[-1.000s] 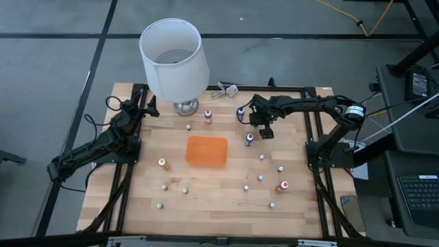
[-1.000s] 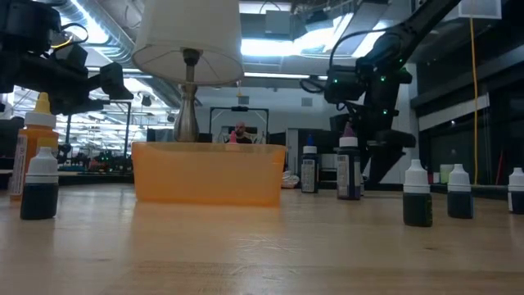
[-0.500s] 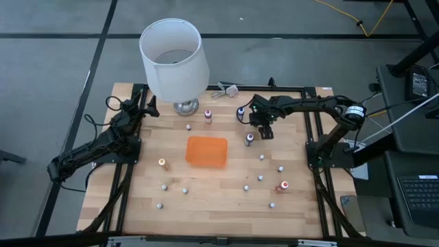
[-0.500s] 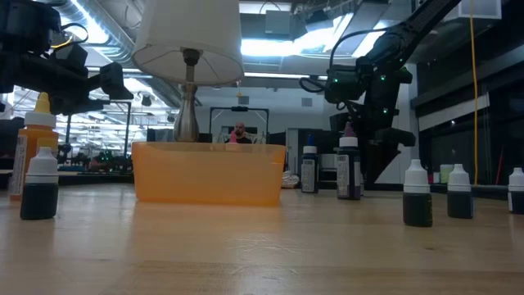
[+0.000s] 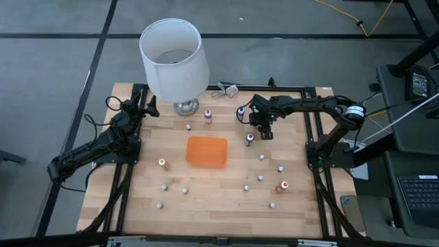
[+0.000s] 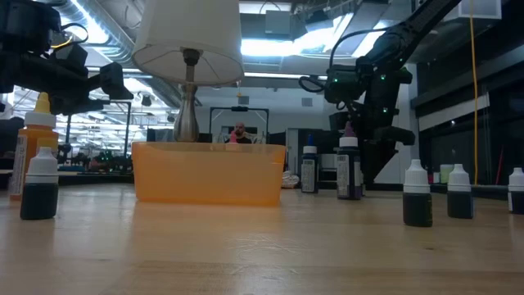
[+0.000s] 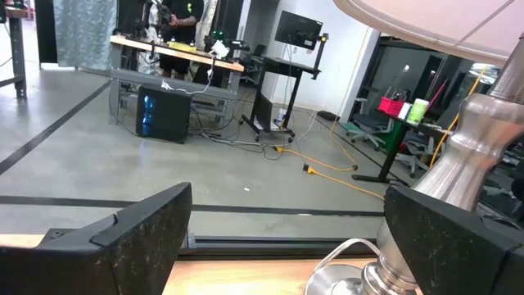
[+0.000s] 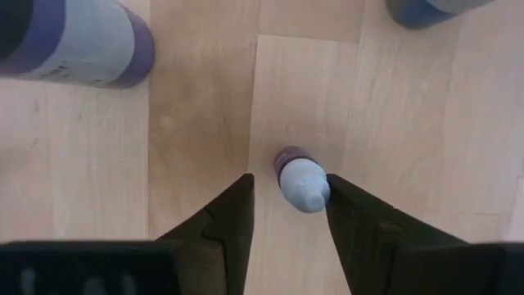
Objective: Pick & Place food coloring
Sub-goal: Put the small purple food coloring bottle into the orange bin
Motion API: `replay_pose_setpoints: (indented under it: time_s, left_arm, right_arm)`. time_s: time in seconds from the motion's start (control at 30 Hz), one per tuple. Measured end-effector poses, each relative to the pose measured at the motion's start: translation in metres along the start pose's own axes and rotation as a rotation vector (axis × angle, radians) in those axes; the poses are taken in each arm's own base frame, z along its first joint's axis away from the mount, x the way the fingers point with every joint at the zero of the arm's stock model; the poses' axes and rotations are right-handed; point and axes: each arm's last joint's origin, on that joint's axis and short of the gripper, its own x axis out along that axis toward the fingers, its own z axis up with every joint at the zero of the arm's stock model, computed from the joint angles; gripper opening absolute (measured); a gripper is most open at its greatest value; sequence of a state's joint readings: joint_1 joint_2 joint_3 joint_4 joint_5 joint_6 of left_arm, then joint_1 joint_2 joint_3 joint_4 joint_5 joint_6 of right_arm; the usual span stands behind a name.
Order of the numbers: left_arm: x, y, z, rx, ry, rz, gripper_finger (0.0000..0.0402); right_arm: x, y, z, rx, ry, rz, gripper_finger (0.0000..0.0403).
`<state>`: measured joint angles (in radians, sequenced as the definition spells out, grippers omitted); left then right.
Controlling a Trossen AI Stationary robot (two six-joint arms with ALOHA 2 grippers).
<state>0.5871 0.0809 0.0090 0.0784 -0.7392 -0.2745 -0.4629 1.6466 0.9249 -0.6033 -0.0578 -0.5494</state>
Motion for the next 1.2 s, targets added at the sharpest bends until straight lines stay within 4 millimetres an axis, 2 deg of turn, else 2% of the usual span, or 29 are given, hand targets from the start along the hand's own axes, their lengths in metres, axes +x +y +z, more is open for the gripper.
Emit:
replay_pose_setpoints:
  time_s: [0.37,0.67,0.83,1.0,1.2]
  left_arm:
    - [0.0,0.0,0.0,0.0,0.0,0.0,0.0391]
    - [0.0,0.0,0.0,0.0,0.0,0.0,0.0391]
    - [0.0,0.0,0.0,0.0,0.0,0.0,0.0391]
    - [0.0,0.0,0.0,0.0,0.0,0.001,0.0391]
    - [0.0,0.0,0.0,0.0,0.001,0.0,0.0391]
  right_arm:
    - [0.0,-0.001,0.002,0.051,-0.015,-0.009,0.0144]
    - [-0.001,-0.001,0.002,0.089,-0.014,-0.01,0.0064]
    - [-0.005,0.002,0.001,0.095,0.005,-0.008,0.006]
    - [-0.032,0.003,0.014,0.069,0.012,-0.056,0.007]
    - [-0.079,-0.002,0.04,0.046,0.006,-0.107,0.0063]
